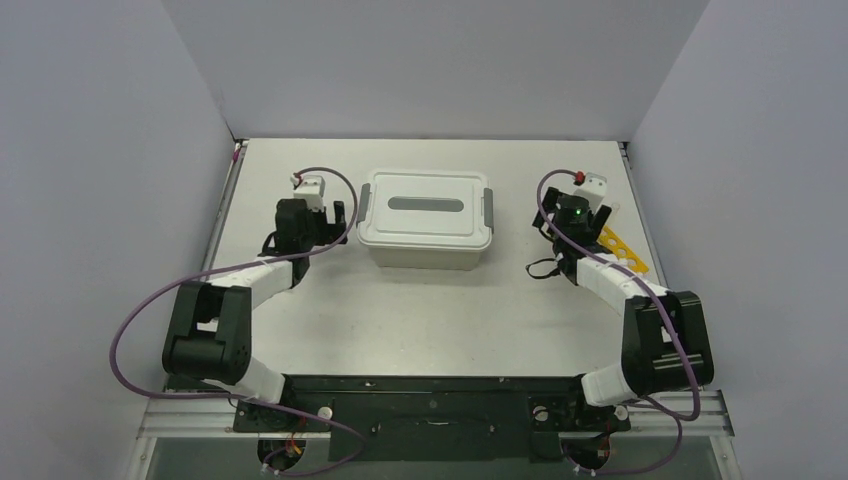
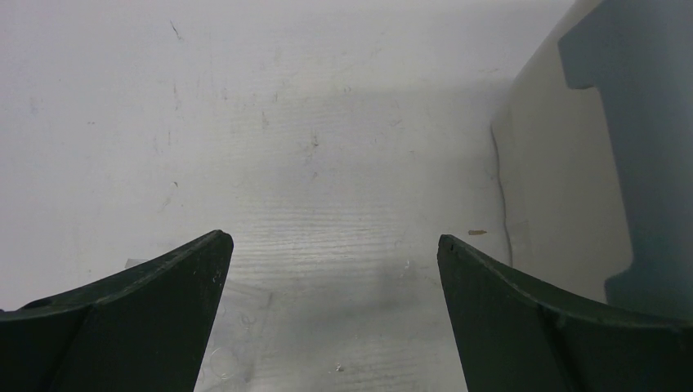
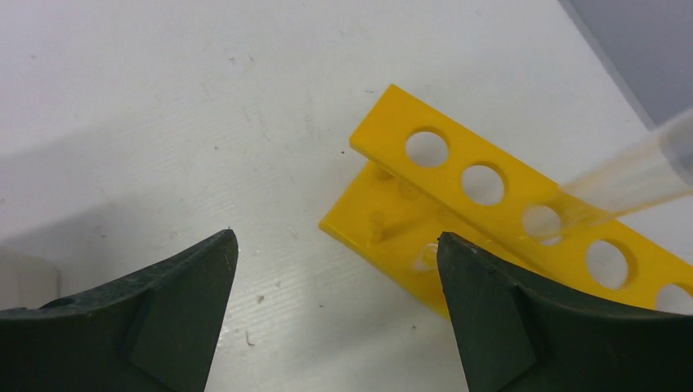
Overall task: Organize the chemistry lab equipment
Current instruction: Reset both arms
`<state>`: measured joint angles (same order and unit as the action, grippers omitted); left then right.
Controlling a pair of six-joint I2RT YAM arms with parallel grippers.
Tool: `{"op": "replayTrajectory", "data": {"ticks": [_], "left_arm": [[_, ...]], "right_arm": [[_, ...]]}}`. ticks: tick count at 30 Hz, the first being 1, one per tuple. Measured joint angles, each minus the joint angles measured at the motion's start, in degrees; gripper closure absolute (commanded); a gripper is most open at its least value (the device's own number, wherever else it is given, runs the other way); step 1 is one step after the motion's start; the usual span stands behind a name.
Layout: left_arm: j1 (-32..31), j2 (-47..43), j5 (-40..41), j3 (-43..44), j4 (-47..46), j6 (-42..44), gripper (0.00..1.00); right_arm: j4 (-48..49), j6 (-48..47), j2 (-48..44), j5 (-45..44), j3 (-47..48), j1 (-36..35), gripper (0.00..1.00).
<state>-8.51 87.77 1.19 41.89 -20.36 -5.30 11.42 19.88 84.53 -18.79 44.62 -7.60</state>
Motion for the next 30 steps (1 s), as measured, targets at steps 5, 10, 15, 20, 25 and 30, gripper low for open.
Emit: {"op": "replayTrajectory", "data": {"ticks": [5, 10, 15, 20, 25, 30], "left_arm": [[0.0, -1.88, 0.13, -2.05, -0.15, 0.02, 0.03], [0.11, -2.56, 0.48, -2.67, -1.36, -0.02, 0.03], [0.15, -3.45, 2.1, -3.39, -1.38, -0.39, 0.04], [0.59, -3.67, 3.15, -3.39, -0.09, -0.57, 0.04], [1.79, -3.56, 2.54, -3.85, 0.39, -0.74, 0.03], [2.91, -6.82, 2.58, -10.29, -3.1, 1.11, 0.04]], "right_arm": [[5.42, -2.93, -5.09, -4.57, -6.38, 0.07, 0.12], [10.4, -4.74, -7.96, -9.18, -10.69, 0.17, 0.12], [11.82, -5.99, -10.56, -12.04, -12.59, 0.17, 0.12], [13.14, -6.43, -11.91, -13.42, -14.99, 0.17, 0.12], [17.59, -8.28, -11.91, -13.6, -19.91, 0.15, 0.11], [27.04, -11.45, -11.91, -13.7, -25.7, 0.0, 0.11]]}}
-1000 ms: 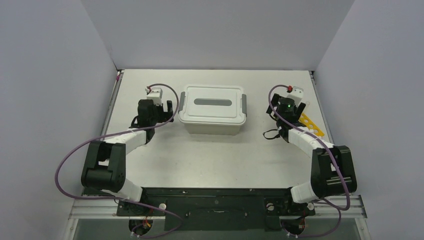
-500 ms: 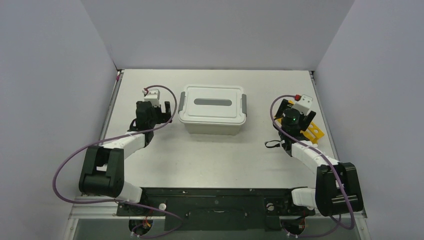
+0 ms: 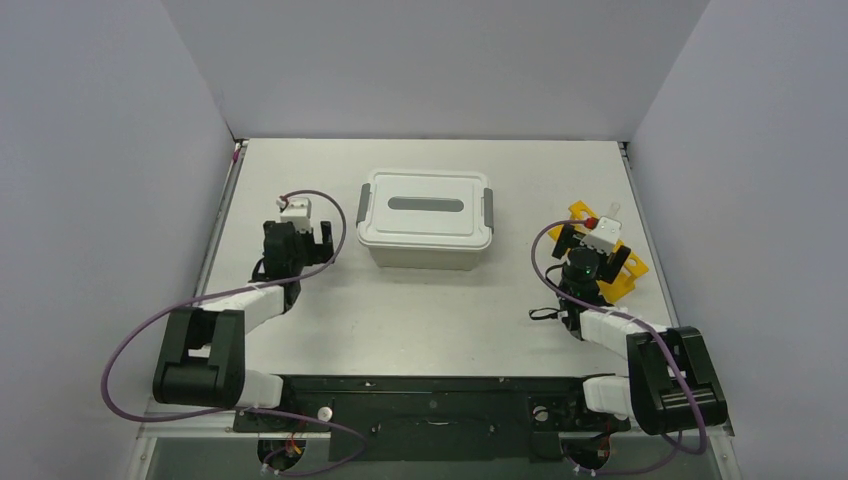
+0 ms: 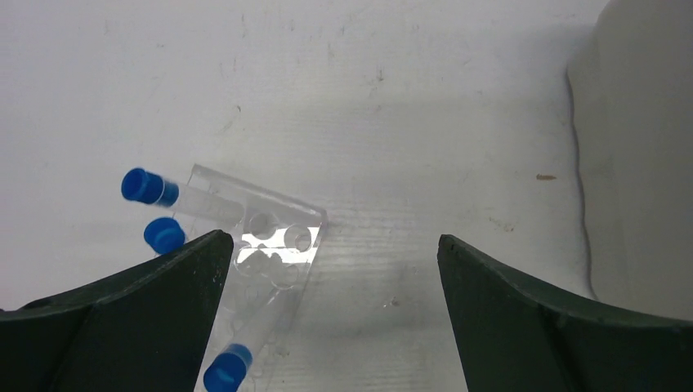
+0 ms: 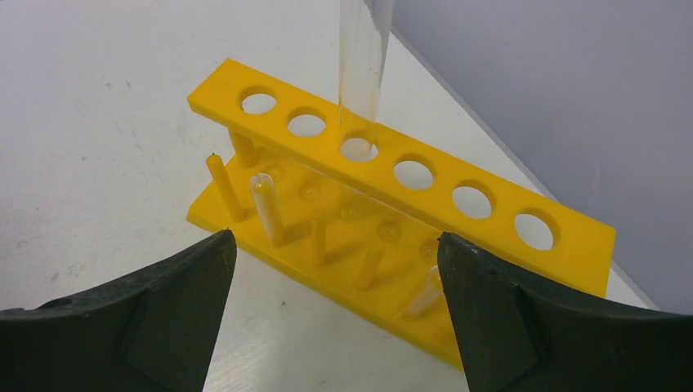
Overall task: Organize the chemistry lab equipment
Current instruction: Reset both arms
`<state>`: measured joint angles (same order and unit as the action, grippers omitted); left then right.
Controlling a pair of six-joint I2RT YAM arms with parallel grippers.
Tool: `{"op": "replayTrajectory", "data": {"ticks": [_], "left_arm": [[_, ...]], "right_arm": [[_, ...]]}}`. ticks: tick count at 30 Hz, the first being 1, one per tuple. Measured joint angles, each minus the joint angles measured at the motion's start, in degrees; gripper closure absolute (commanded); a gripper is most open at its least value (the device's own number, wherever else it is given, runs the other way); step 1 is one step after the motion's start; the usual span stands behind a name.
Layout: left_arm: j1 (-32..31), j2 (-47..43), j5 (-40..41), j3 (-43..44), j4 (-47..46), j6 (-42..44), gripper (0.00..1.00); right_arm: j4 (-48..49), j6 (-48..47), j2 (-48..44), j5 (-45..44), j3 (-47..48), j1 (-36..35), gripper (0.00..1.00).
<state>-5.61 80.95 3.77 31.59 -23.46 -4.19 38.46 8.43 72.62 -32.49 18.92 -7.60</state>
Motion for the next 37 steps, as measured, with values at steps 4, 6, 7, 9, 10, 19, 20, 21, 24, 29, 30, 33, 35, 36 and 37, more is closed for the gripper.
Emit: {"op": "replayTrajectory", "data": {"ticks": [4, 6, 7, 9, 10, 19, 20, 21, 24, 29, 30, 33, 35, 36, 37], "left_arm": [[0.61, -1.66, 0.33, -5.4, -6.01, 1.55, 0.03], [1.51, -1.6, 0.33, -7.67, -9.75, 1.66, 0.03], [2.01, -1.33, 0.28, -8.5, -11.34, 1.64, 0.03], [3.04, -0.13, -0.46, -10.27, -16.76, 1.51, 0.03], [3.63, 0.52, -1.09, -11.52, -19.93, 1.44, 0.03], [4.96, 2.86, -4.66, -19.3, -33.9, 1.42, 0.03], [4.96, 2.86, -4.72, -19.15, -34.29, 1.42, 0.03], [4.96, 2.86, -4.74, -19.02, -34.73, 1.44, 0.04], [4.96, 2.89, -4.79, -18.93, -35.65, 1.44, 0.03], [4.96, 2.89, -4.94, -18.91, -36.24, 1.42, 0.03], [4.96, 2.89, -4.94, -18.91, -36.33, 1.44, 0.03], [4.96, 2.89, -4.92, -18.91, -36.33, 1.44, 0.03], [4.96, 2.93, -4.92, -18.88, -36.33, 1.44, 0.04], [4.96, 2.99, -4.94, -18.86, -36.33, 1.44, 0.03], [4.96, 3.1, -4.94, -18.8, -36.33, 1.44, 0.03]], "right_arm": [[8.15, -1.44, 0.87, -0.28, -3.28, -0.22, 0.11], [11.08, -1.81, 2.03, -0.33, -4.02, -0.37, 0.11], [12.11, -1.92, 2.38, -0.31, -4.33, -0.37, 0.11], [13.64, -2.01, 2.51, -0.31, -4.83, -0.37, 0.11], [14.29, -2.03, 2.51, -0.31, -4.92, -0.37, 0.11], [27.5, -4.81, 5.6, 2.36, -12.26, -1.14, 0.11], [27.43, -4.9, 5.88, 2.58, -12.24, -1.14, 0.11], [27.34, -4.79, 6.05, 2.78, -11.91, -1.01, 0.11], [23.5, -3.52, 6.08, 5.35, -7.96, 1.44, 0.11], [21.33, -1.92, 6.08, 8.28, -4.87, 4.68, 0.11], [20.79, -1.73, 6.08, 8.63, -4.87, 4.68, 0.11], [19.69, -1.53, 6.08, 9.46, -4.87, 4.68, 0.11], [19.5, -1.49, 6.08, 9.75, -4.87, 4.68, 0.11], [19.41, -1.49, 6.08, 9.88, -4.87, 4.68, 0.11], [19.32, -1.49, 6.08, 9.94, -4.87, 4.68, 0.11]]}}
